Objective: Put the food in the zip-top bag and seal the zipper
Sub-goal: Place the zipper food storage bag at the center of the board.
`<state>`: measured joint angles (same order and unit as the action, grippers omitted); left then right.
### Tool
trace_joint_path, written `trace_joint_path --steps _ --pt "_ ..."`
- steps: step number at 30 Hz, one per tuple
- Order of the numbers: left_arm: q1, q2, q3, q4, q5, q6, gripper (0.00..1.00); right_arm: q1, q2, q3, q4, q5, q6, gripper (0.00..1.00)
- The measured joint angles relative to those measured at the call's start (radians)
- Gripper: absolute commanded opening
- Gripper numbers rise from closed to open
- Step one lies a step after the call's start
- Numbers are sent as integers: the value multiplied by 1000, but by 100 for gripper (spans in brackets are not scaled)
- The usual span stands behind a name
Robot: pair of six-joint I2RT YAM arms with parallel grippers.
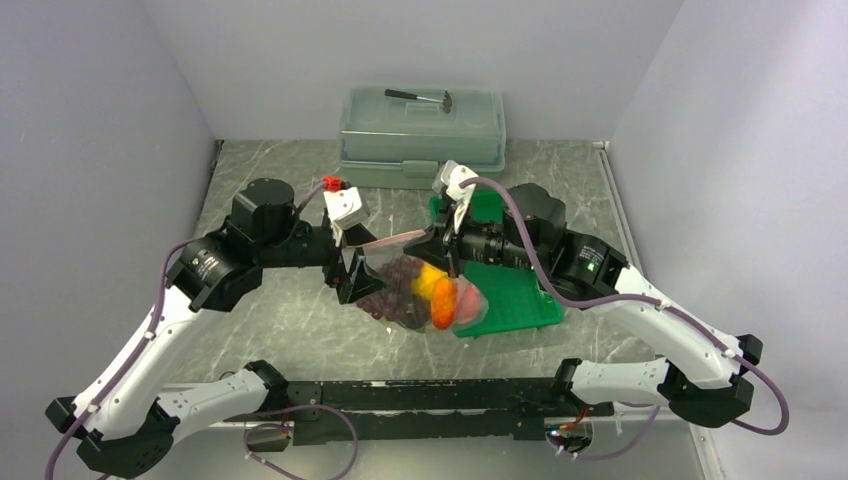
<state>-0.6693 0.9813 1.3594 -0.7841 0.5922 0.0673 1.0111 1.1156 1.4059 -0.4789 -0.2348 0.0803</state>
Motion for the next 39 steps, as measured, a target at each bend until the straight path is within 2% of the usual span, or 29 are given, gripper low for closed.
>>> trace_joint_path --steps 4,8,12,16,18,24,26,29,32,35,39 --pt "0 -1 -9 0 31 1 89 -8 0 3 2 -7 2 0" --pt "0 -11 -35 2 53 1 74 -15 0 3 7 -12 7 0" --pt "0 -11 -58 2 66 0 51 -23 -1 3 12 -20 18 0" --pt "0 -2 -63 2 66 1 23 -30 -5 3 23 -35 28 0" --pt "0 4 -63 3 65 1 2 -30 -8 3 26 -37 29 0" --pt "0 11 -63 14 38 -1 0 -37 -14 -3 29 -37 36 1" --pt "0 11 -63 15 20 -3 0 -39 -14 -8 33 -37 37 10" --pt "-1 11 -63 13 -30 -6 0 -42 -14 -14 40 -29 45 36" --pt "-1 11 -63 -7 -103 -9 0 -48 -29 -18 63 -4 48 54" --pt "-1 9 -63 -27 -194 -9 0 -54 -56 -24 70 25 48 63" --pt "-1 4 -63 -41 -306 -10 0 -61 -101 -30 70 72 43 68"
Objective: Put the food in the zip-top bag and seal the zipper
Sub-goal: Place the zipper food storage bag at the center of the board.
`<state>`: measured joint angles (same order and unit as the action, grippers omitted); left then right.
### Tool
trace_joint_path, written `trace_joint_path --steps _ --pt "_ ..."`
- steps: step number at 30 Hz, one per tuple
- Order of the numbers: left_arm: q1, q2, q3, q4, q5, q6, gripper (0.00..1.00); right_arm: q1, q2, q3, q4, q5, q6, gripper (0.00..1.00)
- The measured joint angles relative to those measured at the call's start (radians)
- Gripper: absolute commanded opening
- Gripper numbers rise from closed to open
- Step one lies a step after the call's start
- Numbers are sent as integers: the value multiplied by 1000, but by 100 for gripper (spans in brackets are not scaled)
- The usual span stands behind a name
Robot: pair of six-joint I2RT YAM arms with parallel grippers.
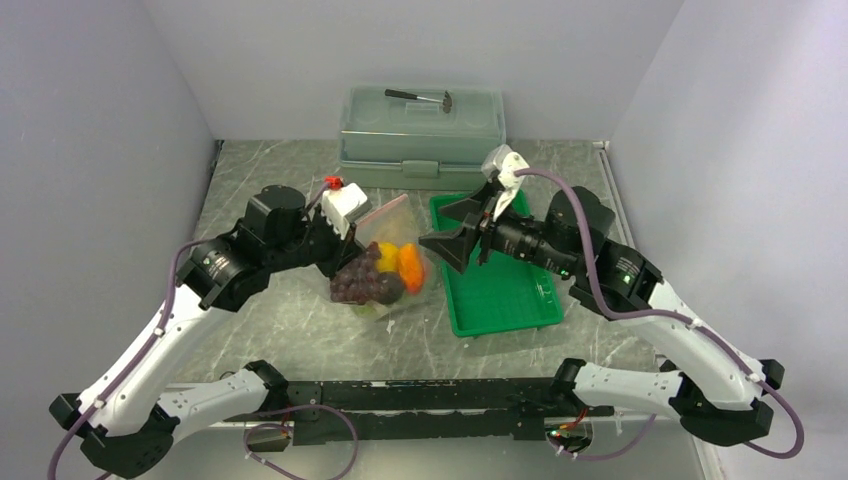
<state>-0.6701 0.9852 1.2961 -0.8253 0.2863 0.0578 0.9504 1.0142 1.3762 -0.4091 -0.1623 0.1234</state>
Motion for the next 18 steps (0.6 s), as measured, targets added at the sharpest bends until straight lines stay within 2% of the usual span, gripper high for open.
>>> trace_joint_path --steps 9,18 --pt "0 -2 -11 -2 -319 -13 0 -9 -62 -50 3 75 -7 72" --pt "0 137 -17 44 -682 5 0 -19 -66 -128 13 84 -7 72"
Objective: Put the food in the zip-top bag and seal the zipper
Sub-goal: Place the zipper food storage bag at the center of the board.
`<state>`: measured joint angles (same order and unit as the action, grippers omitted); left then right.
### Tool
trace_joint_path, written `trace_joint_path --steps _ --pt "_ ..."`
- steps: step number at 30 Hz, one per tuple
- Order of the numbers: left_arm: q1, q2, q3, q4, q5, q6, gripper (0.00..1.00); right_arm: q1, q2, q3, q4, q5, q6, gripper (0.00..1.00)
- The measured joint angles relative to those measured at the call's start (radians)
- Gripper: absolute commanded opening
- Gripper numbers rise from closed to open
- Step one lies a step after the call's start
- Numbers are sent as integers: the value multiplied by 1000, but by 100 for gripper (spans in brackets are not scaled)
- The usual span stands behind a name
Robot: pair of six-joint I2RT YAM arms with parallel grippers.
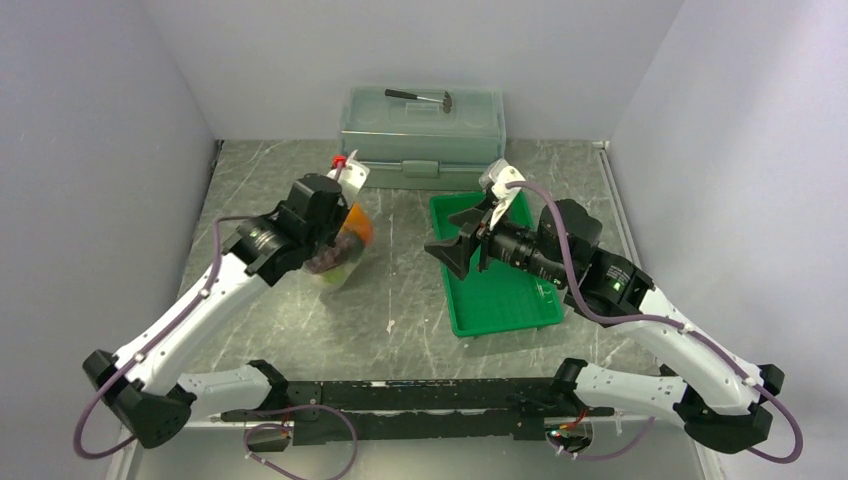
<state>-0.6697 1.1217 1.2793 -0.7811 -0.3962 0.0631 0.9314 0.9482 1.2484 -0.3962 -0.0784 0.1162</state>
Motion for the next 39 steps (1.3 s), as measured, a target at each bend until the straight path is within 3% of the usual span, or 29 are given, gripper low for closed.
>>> trace_joint_path --steps 8,20,23,28,39 --pt "1 159 -28 113 -225 114 0 -9 -6 -45 17 -11 1 71" --pt "-62 244 -27 80 -136 50 0 -21 -86 -69 16 -8 0 72" --pt "-92 272 -27 47 -109 -2 16 -21 -103 -74 15 -4 -2 73" --pt "-164 279 -45 27 -60 -91 31 -25 -127 -93 15 3 -5 73" --pt "-297 229 -154 18 -36 -295 45 -25 -139 -144 16 14 -8 75"
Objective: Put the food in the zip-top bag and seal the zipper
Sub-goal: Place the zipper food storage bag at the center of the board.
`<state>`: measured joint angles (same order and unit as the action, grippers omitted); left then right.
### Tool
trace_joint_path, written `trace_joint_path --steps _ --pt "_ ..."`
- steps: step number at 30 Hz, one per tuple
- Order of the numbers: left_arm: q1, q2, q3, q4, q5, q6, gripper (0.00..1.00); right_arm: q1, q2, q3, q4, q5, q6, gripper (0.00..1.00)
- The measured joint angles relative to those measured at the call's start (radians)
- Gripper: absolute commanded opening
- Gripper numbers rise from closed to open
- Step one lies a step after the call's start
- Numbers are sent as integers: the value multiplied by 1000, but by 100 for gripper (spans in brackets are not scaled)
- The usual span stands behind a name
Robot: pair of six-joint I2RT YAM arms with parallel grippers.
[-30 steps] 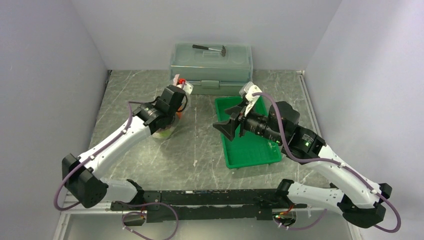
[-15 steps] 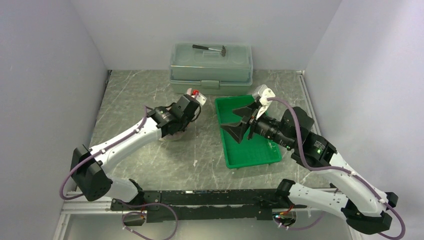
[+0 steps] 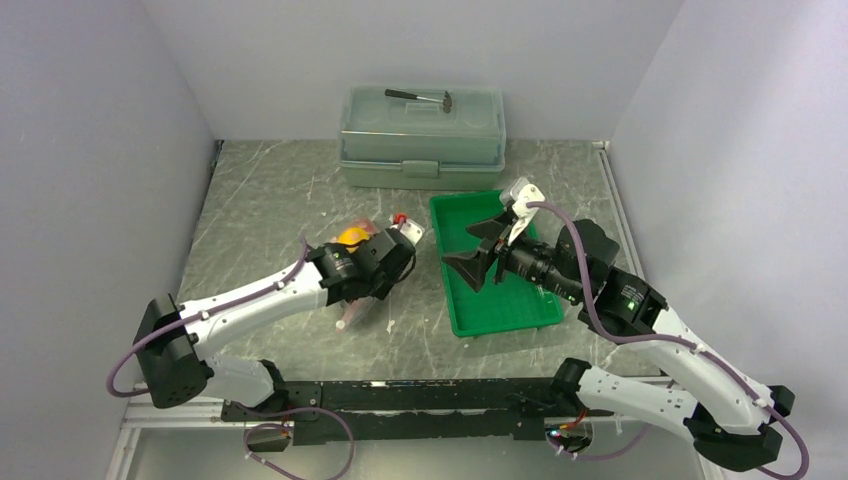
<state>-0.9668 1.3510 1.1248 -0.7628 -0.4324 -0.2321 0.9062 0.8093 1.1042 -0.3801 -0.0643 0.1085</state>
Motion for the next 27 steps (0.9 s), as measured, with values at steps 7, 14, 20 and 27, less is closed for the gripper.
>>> trace_joint_path --steps 7,14,20,27 --pt "-108 -35 -48 -1 2 -109 49 0 -6 -21 0 8 0 77" --pt "-216 -60 -79 38 20 -212 53 -2 -11 -32 0 17 1 78" --pt "-352 -35 -70 43 -12 -270 56 -2 -25 -36 -3 48 1 79" --pt "-433 -14 25 17 -87 -284 62 -2 -61 -55 -9 126 8 81"
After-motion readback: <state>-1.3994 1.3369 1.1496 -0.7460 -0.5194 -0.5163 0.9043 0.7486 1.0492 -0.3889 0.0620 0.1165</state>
